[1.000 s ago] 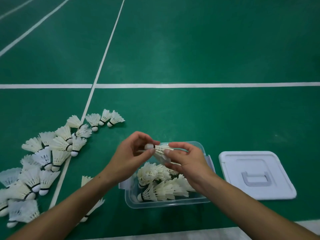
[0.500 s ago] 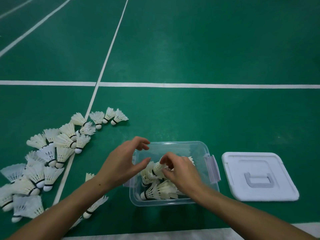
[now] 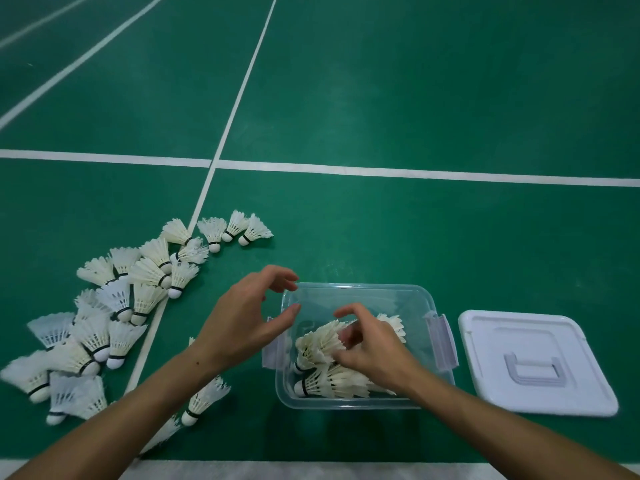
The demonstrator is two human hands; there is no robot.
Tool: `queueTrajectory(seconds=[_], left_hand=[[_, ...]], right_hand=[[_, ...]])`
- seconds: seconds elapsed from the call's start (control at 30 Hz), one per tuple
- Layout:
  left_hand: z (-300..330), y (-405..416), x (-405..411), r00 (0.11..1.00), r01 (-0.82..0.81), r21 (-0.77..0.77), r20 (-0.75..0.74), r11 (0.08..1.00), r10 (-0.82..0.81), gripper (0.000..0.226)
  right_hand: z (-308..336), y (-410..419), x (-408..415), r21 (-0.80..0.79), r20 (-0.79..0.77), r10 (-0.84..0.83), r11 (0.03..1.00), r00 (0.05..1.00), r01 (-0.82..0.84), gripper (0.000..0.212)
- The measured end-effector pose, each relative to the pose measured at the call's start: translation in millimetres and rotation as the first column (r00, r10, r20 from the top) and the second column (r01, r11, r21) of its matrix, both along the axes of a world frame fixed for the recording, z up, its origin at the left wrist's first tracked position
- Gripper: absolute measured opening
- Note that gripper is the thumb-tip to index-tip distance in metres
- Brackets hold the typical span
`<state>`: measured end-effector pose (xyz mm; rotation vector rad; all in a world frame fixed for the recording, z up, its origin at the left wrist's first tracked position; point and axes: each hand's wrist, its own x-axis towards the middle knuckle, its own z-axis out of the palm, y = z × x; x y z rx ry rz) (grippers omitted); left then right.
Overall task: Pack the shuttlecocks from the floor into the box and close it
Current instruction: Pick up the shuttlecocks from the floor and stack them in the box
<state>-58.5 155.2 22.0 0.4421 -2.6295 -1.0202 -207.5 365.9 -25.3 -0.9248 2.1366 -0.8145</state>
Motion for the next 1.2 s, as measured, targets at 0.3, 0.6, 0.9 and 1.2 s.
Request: queueTrajectory(seconds=[0.3,0.6,0.9,1.2], left_hand=[[32.1,-37.6,52.9,0.982,-0.159,0.041,-0.096,0.986,0.163,0.042],[37.7,-89.4,140.6,0.913,-0.403,0.051,-0.051,0.914,0.405,0.036],[-34.3,-101.3,236.7,0.89,-0.406,-0.082,0.191,0.91,0.414,0.042],[-95.5,-90.2,246.7,0.843,0.182,-0.385,0.535,0.905,0.058,0.065]], right_hand=[[93.9,-30.9,-18.3,-0.074,-0.135,0.067,0.994,0.989,-0.078,0.046],[139.3,-162.2,36.8,-0.107,-0.205,0.358,0.917,0.911,-0.384,0.041],[55.7,-226.1,119.1,-0.047,-0.134,0.545,0.831,0.828,-0.555,0.041],[-7.5,-232.5,135.5,0.285,-0.202,0.643,0.76,0.739,-0.583,0.056]])
